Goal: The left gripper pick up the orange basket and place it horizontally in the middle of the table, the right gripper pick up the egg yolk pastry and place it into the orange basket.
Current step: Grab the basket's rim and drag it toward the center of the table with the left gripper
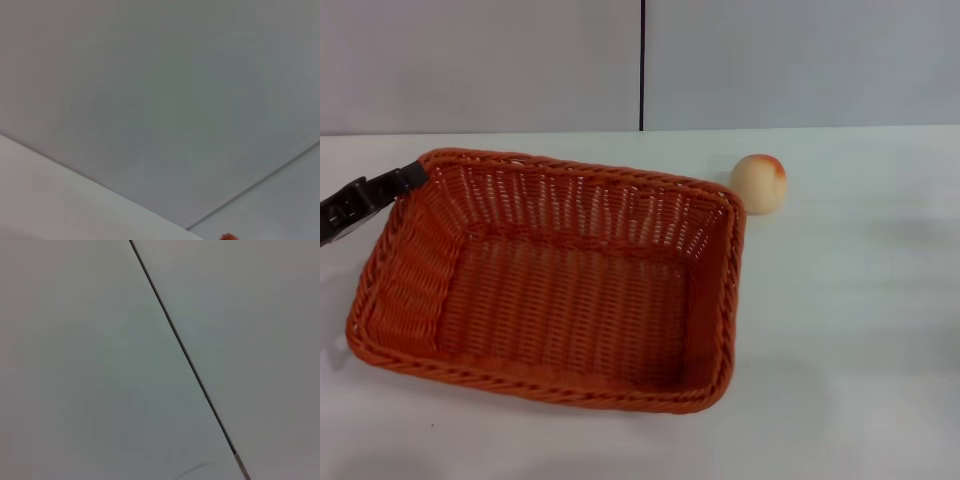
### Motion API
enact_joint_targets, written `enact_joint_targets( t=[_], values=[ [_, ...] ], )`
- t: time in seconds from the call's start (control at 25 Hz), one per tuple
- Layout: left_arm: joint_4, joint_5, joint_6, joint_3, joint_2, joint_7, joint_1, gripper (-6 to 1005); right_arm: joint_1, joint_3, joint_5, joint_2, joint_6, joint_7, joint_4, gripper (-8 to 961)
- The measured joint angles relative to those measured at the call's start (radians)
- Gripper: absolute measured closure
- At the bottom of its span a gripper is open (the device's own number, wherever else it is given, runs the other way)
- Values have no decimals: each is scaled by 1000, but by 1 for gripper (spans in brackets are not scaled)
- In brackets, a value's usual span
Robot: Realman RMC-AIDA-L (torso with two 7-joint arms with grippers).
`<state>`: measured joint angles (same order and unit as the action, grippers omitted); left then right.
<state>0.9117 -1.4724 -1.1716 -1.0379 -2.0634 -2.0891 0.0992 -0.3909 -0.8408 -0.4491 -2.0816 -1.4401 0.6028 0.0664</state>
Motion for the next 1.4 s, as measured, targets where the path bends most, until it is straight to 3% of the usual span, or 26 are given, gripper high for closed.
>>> enact_joint_targets(
  t=[0.24,0.56,0.76,0.84,1.08,1.32,1.4],
  values=[
    [7,-5,-57,10,10,-10,-8,704,0,4,5,0,3,0,-5,392],
    [0,-38,-144,11,41,-49,0,464,-2,5,9,2,30,0,-24,393],
    [-2,-96,-265,19,70,-75,46,402,-5,5,9,2,47,0,-35,394],
    [-3,-115,-267,30,71,-74,55,402,-7,5,9,2,52,0,-36,394],
    [-29,-261,-229,170,64,-9,107,401,-14,4,4,2,64,0,-37,395],
    [-117,-352,-224,354,94,81,171,402,-15,-2,2,2,66,0,-38,395],
    [-119,-340,-227,397,87,126,178,402,-14,-4,-3,2,66,0,-42,396]
  ],
)
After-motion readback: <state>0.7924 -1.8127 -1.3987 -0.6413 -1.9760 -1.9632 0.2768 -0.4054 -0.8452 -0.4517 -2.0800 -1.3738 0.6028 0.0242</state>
